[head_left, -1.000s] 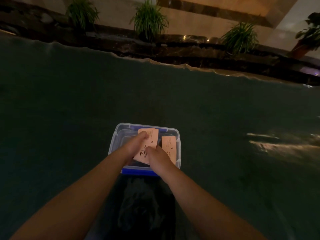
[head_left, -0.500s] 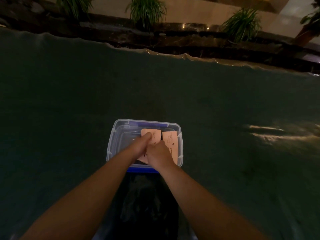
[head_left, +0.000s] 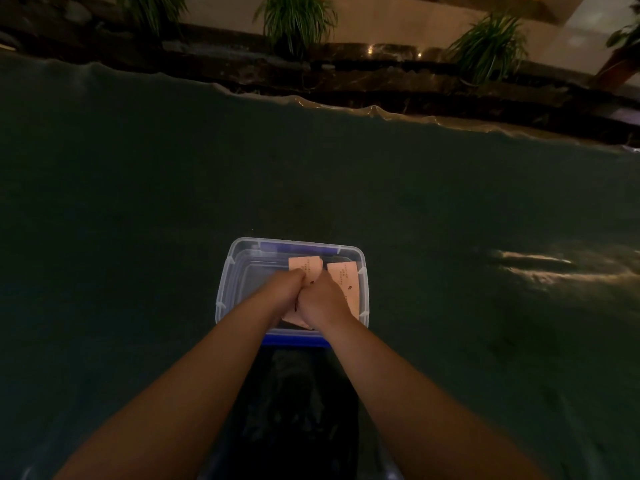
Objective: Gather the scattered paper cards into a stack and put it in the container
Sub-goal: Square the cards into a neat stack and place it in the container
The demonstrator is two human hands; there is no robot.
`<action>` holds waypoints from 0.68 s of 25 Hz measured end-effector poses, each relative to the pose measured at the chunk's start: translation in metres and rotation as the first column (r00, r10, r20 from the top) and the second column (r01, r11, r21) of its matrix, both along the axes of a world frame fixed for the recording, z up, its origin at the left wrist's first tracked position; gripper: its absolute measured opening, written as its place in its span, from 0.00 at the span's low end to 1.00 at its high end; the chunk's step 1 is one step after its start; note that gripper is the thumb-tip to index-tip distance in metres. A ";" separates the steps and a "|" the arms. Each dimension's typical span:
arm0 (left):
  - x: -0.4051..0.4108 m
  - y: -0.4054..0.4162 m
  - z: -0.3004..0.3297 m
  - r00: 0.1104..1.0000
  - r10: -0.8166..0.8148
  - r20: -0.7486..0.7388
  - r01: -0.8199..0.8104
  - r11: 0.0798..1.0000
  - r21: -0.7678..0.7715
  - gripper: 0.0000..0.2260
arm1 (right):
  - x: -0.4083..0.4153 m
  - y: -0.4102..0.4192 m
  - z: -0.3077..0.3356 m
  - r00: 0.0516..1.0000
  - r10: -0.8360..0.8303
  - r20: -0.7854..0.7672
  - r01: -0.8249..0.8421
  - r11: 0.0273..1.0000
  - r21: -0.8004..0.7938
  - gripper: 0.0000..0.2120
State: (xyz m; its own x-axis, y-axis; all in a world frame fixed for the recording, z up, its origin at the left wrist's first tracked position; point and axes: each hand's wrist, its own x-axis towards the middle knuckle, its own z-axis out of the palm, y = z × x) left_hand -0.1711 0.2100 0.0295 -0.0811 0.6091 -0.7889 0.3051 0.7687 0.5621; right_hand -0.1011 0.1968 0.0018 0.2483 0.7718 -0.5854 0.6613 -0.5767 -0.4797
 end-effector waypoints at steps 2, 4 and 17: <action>-0.001 -0.002 0.001 1.000 0.015 -0.004 -0.015 1.000 -0.010 0.14 | 0.001 0.000 -0.001 1.000 0.010 -0.009 -0.010 1.000 0.011 0.19; -0.003 -0.003 0.000 0.999 0.023 0.023 -0.023 1.000 -0.004 0.14 | 0.003 -0.002 -0.001 0.999 0.019 -0.038 -0.018 0.999 0.027 0.18; -0.008 -0.006 0.005 0.996 0.029 0.082 -0.033 0.998 0.057 0.13 | 0.009 -0.015 0.021 0.998 0.026 0.055 -0.035 0.985 0.171 0.08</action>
State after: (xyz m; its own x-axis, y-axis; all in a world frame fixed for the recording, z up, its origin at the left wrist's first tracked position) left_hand -0.1792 0.2044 0.0344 -0.0377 0.6524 -0.7570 0.2331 0.7423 0.6282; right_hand -0.0924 0.1822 0.0232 0.2495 0.8677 -0.4300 0.7040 -0.4674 -0.5347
